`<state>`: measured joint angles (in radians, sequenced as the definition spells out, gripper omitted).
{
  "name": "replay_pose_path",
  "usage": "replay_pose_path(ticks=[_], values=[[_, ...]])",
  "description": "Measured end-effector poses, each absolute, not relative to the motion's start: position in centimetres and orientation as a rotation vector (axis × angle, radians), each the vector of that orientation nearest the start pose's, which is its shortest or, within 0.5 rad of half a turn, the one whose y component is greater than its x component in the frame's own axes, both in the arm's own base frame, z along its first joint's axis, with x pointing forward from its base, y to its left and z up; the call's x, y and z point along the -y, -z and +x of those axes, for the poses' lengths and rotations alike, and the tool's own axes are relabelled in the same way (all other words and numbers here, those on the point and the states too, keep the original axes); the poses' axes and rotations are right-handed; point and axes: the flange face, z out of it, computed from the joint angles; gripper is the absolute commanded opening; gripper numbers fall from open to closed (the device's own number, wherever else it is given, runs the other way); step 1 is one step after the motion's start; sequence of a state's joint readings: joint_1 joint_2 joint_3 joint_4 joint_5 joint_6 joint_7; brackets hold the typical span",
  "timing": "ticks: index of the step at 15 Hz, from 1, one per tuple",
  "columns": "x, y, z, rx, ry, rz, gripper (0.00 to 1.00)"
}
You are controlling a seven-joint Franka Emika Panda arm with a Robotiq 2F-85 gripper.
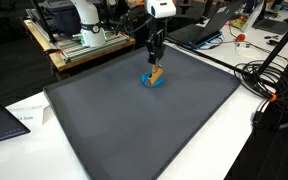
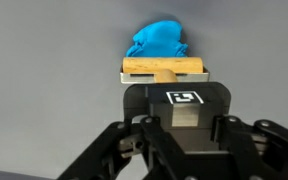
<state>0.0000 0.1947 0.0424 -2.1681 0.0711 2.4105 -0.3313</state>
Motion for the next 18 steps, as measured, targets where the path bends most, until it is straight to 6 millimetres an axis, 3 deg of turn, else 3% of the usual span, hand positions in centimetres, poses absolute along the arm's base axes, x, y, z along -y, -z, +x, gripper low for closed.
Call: replay_pose_path(ticks=[18], values=[[-3.21,-30.69,57.22,0.581,0.092,-3.044,0.22]])
